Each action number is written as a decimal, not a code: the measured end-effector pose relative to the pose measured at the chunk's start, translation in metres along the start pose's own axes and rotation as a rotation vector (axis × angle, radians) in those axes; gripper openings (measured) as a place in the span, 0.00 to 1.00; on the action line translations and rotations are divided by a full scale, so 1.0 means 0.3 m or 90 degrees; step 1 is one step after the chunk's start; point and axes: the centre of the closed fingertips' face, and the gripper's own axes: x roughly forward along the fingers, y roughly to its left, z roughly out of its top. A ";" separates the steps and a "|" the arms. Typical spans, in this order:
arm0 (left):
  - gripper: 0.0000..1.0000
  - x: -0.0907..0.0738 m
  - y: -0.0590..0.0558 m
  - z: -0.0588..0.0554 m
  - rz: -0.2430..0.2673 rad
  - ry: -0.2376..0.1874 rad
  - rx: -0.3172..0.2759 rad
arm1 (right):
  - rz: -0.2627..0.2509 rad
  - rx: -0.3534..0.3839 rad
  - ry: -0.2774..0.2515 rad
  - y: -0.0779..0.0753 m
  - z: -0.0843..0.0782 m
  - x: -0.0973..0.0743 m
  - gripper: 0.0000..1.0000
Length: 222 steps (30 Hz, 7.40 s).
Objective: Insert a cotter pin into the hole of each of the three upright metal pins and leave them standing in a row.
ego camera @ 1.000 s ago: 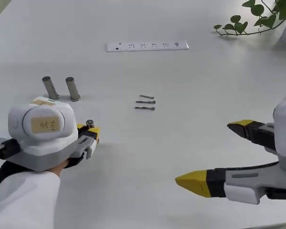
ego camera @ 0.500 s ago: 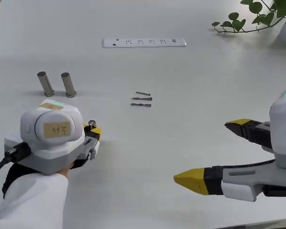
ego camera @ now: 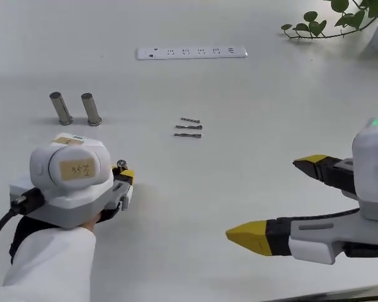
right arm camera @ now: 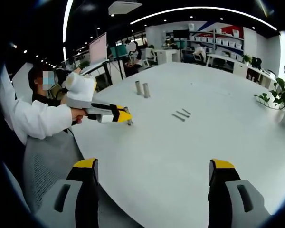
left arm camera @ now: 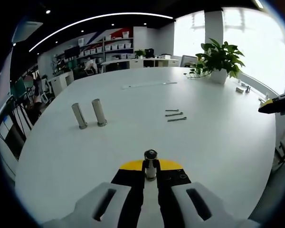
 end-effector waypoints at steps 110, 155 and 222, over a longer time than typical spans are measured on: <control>0.98 -0.269 0.049 0.038 -0.237 -0.063 0.032 | 0.111 -0.342 0.240 -0.377 0.308 0.545 0.34; 0.97 -0.272 0.111 0.015 -0.193 -0.043 0.000 | 0.147 -0.371 0.331 -0.409 0.238 0.695 0.03; 0.81 -0.328 0.048 0.185 -0.224 -0.125 -0.004 | 0.141 -0.538 0.114 -0.134 0.414 0.420 0.00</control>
